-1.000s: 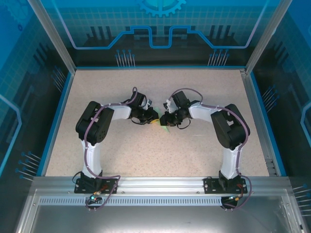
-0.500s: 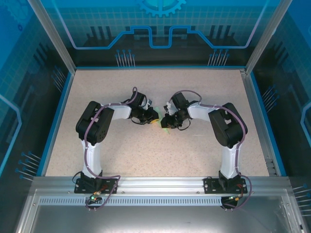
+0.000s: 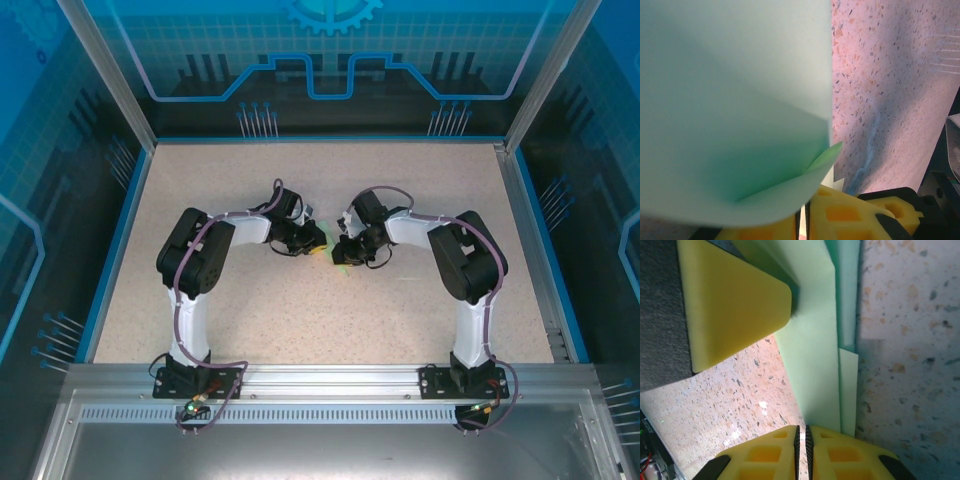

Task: Fold a paper plane with a square sheet of paper (pick it up from the middle)
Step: Fold the wing for the fifth time at the center of the table.

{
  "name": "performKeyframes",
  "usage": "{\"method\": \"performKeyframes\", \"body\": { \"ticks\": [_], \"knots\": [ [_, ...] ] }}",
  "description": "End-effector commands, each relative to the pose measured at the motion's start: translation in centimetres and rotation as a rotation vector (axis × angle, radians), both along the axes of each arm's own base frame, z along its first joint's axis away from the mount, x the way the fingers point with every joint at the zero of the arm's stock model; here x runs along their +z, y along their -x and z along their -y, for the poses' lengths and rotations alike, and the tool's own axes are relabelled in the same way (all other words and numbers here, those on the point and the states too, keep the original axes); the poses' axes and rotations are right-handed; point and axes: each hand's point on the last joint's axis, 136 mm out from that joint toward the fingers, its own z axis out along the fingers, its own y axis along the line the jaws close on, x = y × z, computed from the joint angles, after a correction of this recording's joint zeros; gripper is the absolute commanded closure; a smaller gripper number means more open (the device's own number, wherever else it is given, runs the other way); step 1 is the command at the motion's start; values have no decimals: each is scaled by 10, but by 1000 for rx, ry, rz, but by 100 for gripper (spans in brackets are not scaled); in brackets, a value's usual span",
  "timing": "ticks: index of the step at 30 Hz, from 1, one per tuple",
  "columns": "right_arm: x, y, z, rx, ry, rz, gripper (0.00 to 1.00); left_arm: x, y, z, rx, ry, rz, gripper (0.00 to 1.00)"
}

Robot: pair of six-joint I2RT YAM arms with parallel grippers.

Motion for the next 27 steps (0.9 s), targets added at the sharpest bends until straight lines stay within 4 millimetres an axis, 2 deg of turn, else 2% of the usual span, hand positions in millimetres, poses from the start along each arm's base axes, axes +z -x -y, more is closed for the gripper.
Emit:
{"method": "performKeyframes", "body": {
  "ticks": [1,11,20,27],
  "knots": [
    [-7,21,15,10,77,-48,86,-19,4,-8,0,-70,-38,86],
    [-10,31,27,12,125,-69,86,-24,5,-11,3,-96,-64,86],
    [24,26,9,51,38,15,85,-24,5,-10,-1,-91,-67,86],
    [7,30,9,55,69,-27,86,-24,6,-9,-3,-89,-69,86]
  ]
}}
